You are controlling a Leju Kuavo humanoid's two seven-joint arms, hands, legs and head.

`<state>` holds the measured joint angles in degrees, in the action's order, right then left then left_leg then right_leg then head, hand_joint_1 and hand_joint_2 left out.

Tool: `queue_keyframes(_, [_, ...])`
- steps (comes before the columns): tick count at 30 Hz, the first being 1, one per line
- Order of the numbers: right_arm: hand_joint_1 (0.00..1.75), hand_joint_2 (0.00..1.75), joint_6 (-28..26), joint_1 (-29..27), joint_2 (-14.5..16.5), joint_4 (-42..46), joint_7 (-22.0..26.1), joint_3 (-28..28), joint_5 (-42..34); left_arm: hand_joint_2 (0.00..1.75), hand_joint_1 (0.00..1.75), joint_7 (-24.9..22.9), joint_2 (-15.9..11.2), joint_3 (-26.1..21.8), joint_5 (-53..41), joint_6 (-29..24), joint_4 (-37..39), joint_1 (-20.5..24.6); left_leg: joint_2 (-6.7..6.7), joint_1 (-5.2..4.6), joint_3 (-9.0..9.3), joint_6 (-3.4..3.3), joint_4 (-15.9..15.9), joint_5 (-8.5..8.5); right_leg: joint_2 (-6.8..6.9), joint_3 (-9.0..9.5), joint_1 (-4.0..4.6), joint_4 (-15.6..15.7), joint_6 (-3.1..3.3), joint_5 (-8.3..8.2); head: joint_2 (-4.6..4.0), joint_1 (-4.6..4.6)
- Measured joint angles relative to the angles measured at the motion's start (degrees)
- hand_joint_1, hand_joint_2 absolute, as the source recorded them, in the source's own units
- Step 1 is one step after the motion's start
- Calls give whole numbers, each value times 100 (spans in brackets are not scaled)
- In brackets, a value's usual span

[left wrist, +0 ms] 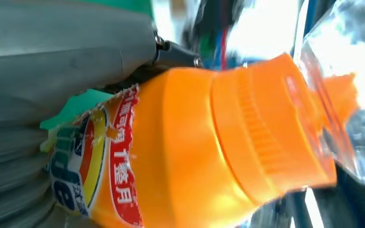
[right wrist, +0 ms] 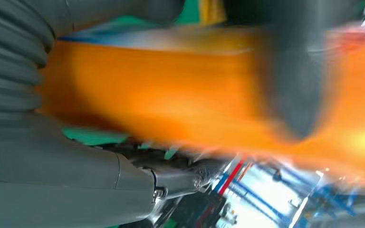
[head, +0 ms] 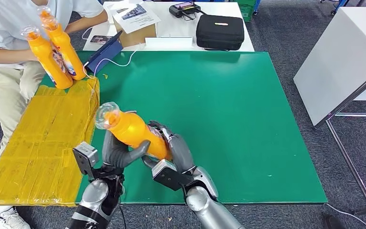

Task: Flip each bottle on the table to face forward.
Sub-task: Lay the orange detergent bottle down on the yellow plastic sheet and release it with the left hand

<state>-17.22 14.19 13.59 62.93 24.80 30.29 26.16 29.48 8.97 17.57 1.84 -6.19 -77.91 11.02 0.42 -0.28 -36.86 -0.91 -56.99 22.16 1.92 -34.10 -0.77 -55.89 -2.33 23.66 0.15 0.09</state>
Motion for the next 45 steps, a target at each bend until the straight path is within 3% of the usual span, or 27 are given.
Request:
queue_keyframes(5, [0, 175, -49, -111, -92, 0, 8, -75, -5, 175, 175, 85, 1, -158, -166, -266, -134, 41, 0, -1, -1, 0, 0, 0, 0, 0, -1, 0, 0, -1, 0, -1])
queue_keyframes(7, [0, 175, -56, -131, -108, 9, 13, -84, -11, 175, 175, 154, 1, -165, -538, -661, -151, 46, 0, -1, -1, 0, 0, 0, 0, 0, -1, 0, 0, 0, 0, 0])
queue_keyframes(11, [0, 175, -63, -235, -203, 241, 94, -191, -136, 175, 175, 86, -32, -175, -2492, -2464, -80, 133, -1, -1, -2, 0, -1, 0, 1, -2, -1, 0, 0, 0, 0, -1])
queue_keyframes(13, [0, 175, -15, -323, -262, 507, 183, -308, -348, 175, 175, -155, -74, -206, -3608, -3071, 83, 228, -3, -1, -2, 0, 0, 0, 1, -1, -1, 0, 0, 0, 0, -1])
queue_keyframes(16, [0, 175, 141, -460, -335, 983, 276, -512, -777, 175, 175, -450, -115, -484, -5538, -3328, 409, 365, 0, -1, -2, 0, 0, 0, 0, -2, -1, 0, 0, -1, 0, -1])
queue_keyframes(19, [0, 175, 237, -562, -393, 1345, 333, -658, -1042, 175, 175, -790, -103, -898, -6891, -3355, 592, 451, 5, -1, -2, 0, -1, 0, -3, -4, -1, 0, -1, -3, 0, -1])
queue_keyframes(21, [0, 175, 289, -624, -427, 1555, 407, -730, -1271, 175, 175, -1707, -200, -1065, -8015, -3359, 646, 531, 6, 0, -2, 1, -1, -1, -2, -8, 0, 0, -1, -3, 0, 1])
queue_keyframes(23, [0, 175, 336, -651, -466, 1759, 455, -793, -1500, 175, 175, -3440, -551, -816, -8984, -3358, 884, 779, 10, 2, -2, 3, -2, -4, -6, -19, 1, -1, 3, -5, 0, 2])
queue_keyframes(25, [0, 175, 373, -657, -507, 1951, 471, -839, -1684, 175, 175, -5400, -1055, -46, -9266, -3357, 1366, 1183, 20, 3, -1, 5, -2, -6, -12, -22, 3, -6, 12, -11, 0, -2])
queue_keyframes(27, [0, 175, 391, -665, -543, 2104, 476, -877, -1800, 175, 175, -6538, -1463, 851, -9224, -3357, 1881, 1531, 26, 3, 1, 7, -1, -7, -17, -16, 5, -11, 17, -13, 0, -4])
queue_keyframes(29, [0, 175, 395, -671, -575, 2215, 477, -916, -1860, 175, 175, -6505, -1732, 1532, -9211, -3359, 2321, 1728, 27, 3, 1, 8, -1, -8, -18, -15, 4, -13, 18, -13, 0, -1])
queue_keyframes(32, [0, 175, 409, -672, -607, 2320, 479, -939, -1902, 175, 175, -5772, -1988, 2121, -9198, -3359, 2896, 1880, 30, 1, -2, 9, -1, -7, -22, -16, 1, -14, 18, -13, 0, 1])
queue_keyframes(40, [0, 175, 526, -656, -620, 2440, 557, -945, -1864, 175, 175, -5023, -2194, 2351, -9057, -3377, 4140, 2048, 27, 2, -2, 10, 0, -5, -25, -17, 4, -12, 18, -11, 0, 0])
queue_keyframes(41, [0, 175, 527, -651, -620, 2442, 558, -945, -1863, 175, 156, -4976, -2200, 2341, -9054, -3389, 4227, 2060, 26, 3, -2, 10, 0, -6, -24, -15, 4, -13, 19, -10, 0, 1])
queue_keyframes(44, [0, 175, 528, -636, -621, 2443, 552, -944, -1862, 175, 25, -4755, -2192, 2202, -9045, -3430, 4452, 2091, 24, 3, 1, 11, 1, -5, -24, -10, 4, -13, 20, -9, 0, 1])
queue_keyframes(45, [0, 175, 526, -631, -621, 2443, 550, -944, -1864, 175, 0, -4681, -2182, 2124, -9049, -3438, 4507, 2091, 24, 3, 2, 11, 1, -5, -25, -9, 4, -13, 20, -9, 0, 1])
